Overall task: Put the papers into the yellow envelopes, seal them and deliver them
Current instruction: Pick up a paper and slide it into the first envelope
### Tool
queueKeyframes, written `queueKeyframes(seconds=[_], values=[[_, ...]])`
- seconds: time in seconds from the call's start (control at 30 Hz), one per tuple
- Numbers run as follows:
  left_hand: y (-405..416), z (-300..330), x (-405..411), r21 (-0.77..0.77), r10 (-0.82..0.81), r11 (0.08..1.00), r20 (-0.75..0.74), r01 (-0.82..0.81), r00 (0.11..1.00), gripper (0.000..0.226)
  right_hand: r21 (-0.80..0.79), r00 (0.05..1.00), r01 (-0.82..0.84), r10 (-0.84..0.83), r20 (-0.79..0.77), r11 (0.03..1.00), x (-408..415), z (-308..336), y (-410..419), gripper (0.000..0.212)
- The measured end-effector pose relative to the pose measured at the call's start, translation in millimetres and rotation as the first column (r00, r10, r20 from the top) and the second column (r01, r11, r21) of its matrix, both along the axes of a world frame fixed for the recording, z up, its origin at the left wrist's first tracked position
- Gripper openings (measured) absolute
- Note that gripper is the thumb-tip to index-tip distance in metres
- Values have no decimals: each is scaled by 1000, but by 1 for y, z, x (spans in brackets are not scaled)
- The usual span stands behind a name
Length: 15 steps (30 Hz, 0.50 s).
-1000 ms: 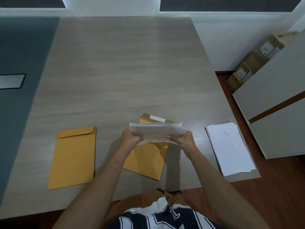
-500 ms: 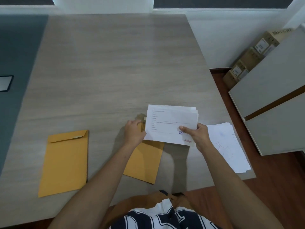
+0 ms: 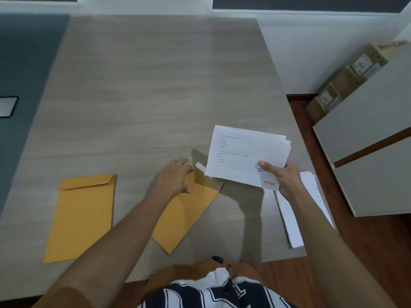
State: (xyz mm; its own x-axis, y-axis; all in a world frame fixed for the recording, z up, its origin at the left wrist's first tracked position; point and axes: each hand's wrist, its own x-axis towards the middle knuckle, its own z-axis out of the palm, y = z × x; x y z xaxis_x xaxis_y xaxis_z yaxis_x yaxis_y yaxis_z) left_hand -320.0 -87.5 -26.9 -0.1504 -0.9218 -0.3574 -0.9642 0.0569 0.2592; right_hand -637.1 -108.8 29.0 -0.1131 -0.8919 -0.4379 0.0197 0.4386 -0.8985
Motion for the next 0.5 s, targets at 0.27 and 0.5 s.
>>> queueKeyframes(seconds=[0.27, 0.5], values=[[8, 1, 8, -14, -61, 998, -40, 61, 997, 81, -10, 982, -119, 116, -151, 993, 32, -2, -14, 26], [12, 1, 8, -6, 16, 1000, -83, -17, 996, 75, 18, 914, -259, 251, -317, 966, 38, -3, -19, 18]])
